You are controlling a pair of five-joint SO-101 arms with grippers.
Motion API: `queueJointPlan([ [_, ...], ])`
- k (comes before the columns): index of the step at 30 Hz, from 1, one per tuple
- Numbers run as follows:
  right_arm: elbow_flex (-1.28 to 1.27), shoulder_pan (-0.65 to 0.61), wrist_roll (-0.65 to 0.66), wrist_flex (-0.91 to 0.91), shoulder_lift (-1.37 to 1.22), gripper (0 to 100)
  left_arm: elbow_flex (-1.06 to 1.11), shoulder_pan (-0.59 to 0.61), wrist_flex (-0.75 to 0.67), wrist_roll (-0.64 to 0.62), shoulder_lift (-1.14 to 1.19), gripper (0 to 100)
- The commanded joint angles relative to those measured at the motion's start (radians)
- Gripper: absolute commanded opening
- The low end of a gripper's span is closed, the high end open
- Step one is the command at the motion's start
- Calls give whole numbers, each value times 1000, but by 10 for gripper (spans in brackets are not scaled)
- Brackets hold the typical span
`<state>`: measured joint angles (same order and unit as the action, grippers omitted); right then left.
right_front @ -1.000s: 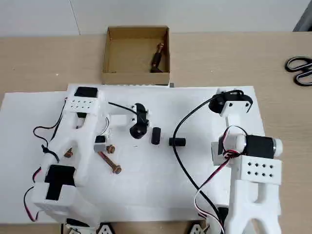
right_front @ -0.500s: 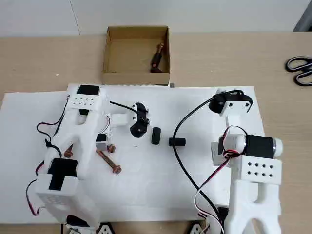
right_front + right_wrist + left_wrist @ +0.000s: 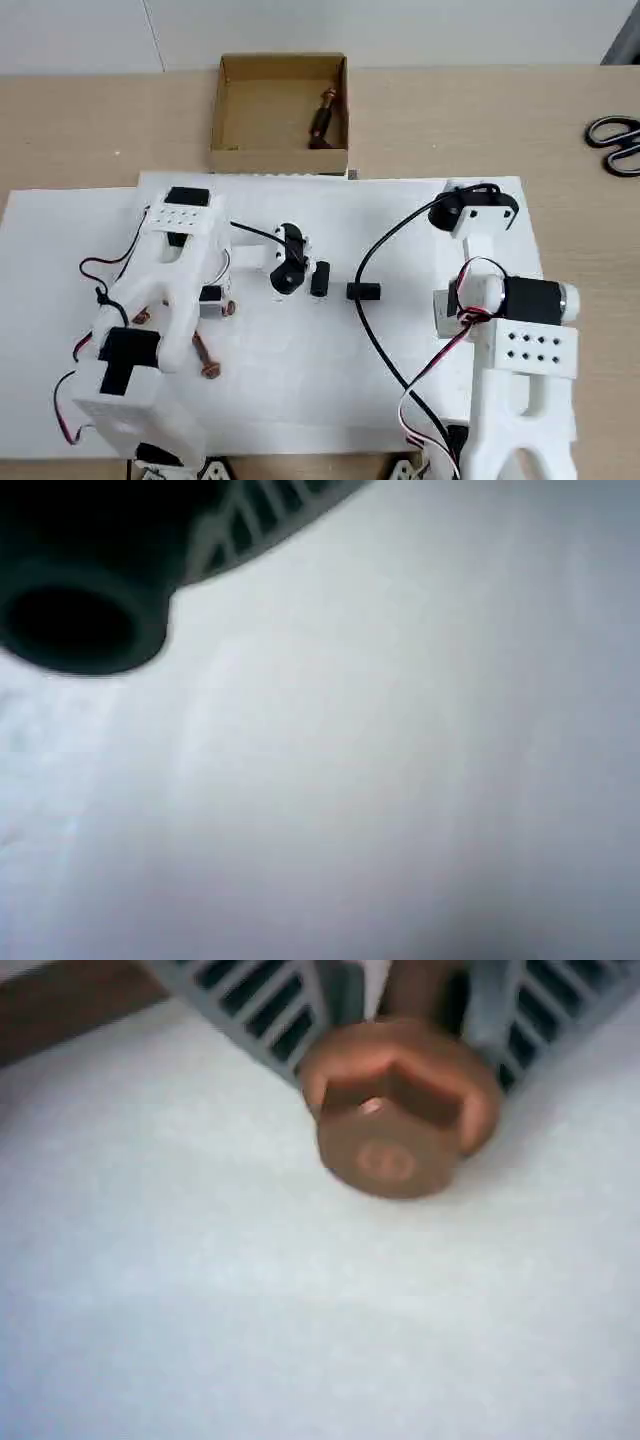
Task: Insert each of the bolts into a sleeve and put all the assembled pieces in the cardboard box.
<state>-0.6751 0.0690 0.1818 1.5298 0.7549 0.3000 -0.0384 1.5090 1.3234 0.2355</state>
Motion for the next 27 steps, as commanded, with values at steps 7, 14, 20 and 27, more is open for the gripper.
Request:
queueJointPlan([
  [7,3,12,-11,-21,21,3,44,-3,-23,126,5,5],
  [14,3,12,-11,-21,21,3,65,-5,-18,92,-6,6],
  [20,8,12,-11,-15,22,3,-160,-20,140,20,-8,6],
  [27,9,8,-11,-13,24,3,-509,-11,241,-109,-26,6],
])
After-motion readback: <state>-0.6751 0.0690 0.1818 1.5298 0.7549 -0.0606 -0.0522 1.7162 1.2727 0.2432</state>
